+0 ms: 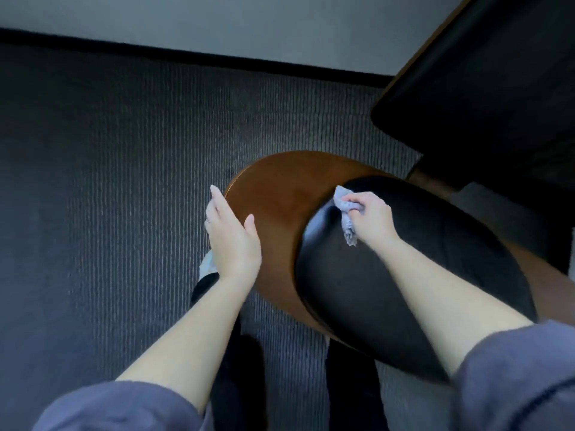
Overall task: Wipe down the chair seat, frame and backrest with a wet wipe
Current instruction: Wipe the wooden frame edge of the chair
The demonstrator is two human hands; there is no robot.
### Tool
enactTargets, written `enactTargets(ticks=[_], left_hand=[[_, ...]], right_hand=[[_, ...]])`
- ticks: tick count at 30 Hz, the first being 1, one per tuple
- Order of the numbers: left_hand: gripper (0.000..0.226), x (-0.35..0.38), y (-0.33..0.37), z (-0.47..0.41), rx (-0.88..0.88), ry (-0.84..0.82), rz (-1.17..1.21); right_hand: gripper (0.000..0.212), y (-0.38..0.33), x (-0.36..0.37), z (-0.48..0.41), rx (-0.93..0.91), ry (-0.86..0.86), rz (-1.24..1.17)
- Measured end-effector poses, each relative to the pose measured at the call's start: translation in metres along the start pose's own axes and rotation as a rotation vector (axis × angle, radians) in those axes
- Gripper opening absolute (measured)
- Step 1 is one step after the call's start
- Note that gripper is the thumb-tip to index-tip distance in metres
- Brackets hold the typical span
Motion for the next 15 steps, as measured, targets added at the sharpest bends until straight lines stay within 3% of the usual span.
enactTargets(ticks=[4,8,11,15], left_hand=[[0.087,0.036,0.006,0.018,0.201,0.056,-0.552],[0.074,0.091,-0.010,0.038,0.479,-0.241,-0.935],[0.065,0.117,-0.014,0.031,0.667,-0.486,-1.093],[0.082,0.117,-0.008,0.010,0.751,-0.626,-1.245]], right_hand=[[0.030,0.028,-0.030,-0.034,-0.118,-0.083,0.184],[0.030,0.059,-0.063,-0.066,-0.127,-0.013,0.289],[0.033,0.081,-0.069,-0.100,-0.086,0.002,0.383],[0.034,0.087,-0.054,-0.122,-0.087,-0.052,0.427]])
Point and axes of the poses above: each hand's wrist, its own z-axis away from the middle knuckle, its own x-axis out of the palm, y = z × x, the point moved 5 cm from there along -z, towards the middle knuckle, and after that the axes turned 10 degrees about z, right-handed, at the moved point
